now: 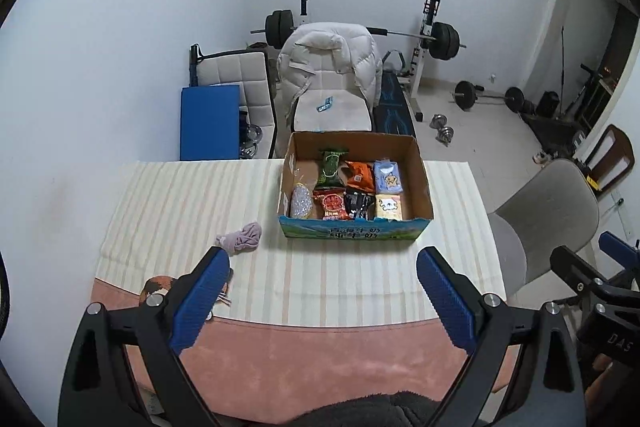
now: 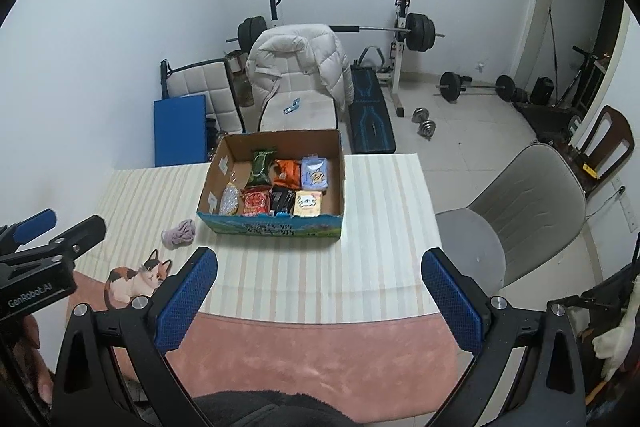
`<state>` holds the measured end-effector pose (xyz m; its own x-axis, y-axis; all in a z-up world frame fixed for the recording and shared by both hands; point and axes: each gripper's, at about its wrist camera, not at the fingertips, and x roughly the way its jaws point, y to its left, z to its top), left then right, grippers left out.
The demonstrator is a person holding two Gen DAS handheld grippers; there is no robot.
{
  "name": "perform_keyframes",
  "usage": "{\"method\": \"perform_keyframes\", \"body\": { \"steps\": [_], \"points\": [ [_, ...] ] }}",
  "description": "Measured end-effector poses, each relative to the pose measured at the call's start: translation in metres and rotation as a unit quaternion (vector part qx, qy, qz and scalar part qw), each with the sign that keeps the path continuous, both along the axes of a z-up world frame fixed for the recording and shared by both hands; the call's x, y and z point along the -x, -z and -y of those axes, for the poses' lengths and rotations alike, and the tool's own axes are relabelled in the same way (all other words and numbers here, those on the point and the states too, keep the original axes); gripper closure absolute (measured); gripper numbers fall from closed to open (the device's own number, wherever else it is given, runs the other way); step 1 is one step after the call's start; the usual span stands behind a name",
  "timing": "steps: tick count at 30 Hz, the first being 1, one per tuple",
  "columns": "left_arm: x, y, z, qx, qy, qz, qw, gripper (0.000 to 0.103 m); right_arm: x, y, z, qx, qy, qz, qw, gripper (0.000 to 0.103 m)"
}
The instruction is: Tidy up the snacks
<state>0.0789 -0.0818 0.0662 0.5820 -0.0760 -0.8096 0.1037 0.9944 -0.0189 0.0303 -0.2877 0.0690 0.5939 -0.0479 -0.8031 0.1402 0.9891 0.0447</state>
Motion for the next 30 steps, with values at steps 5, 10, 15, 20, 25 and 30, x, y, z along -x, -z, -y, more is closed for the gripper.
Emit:
{"method": "perform_keyframes", "body": {
  "steps": [5,10,15,20,25,30],
  "points": [
    [-0.005,0.003,-0.002,0.002,0.004,0.009,1.0000,0.007,-0.013,0.003,-0.001,0.001,0.006,0.004,1.000,0.000],
    [-0.015,0.008,0.000,-0.008,0.004,0.013,0.9999,0.002,-0.024,-0.003,-0.006,0.019,0.009,0.021,1.000,0.000],
    [-0.023,0.009,0.003,-0.012,-0.001,0.022,0.9997,0.002,-0.035,-0.005,-0.006,0.025,0.012,0.024,0.999,0.000],
    [-0.029,0.010,0.006,-0.013,0.001,0.023,0.9996,0.002,-0.047,-0.006,-0.008,0.029,0.013,0.027,0.999,0.000],
    [-0.034,0.013,0.007,-0.010,-0.002,0.025,0.9996,0.001,-0.054,-0.005,-0.009,0.028,0.012,0.025,0.999,0.000],
    [-0.036,0.012,0.008,-0.010,-0.003,0.025,0.9996,0.001,-0.055,-0.003,-0.011,0.030,0.012,0.022,0.999,0.000]
  ]
}}
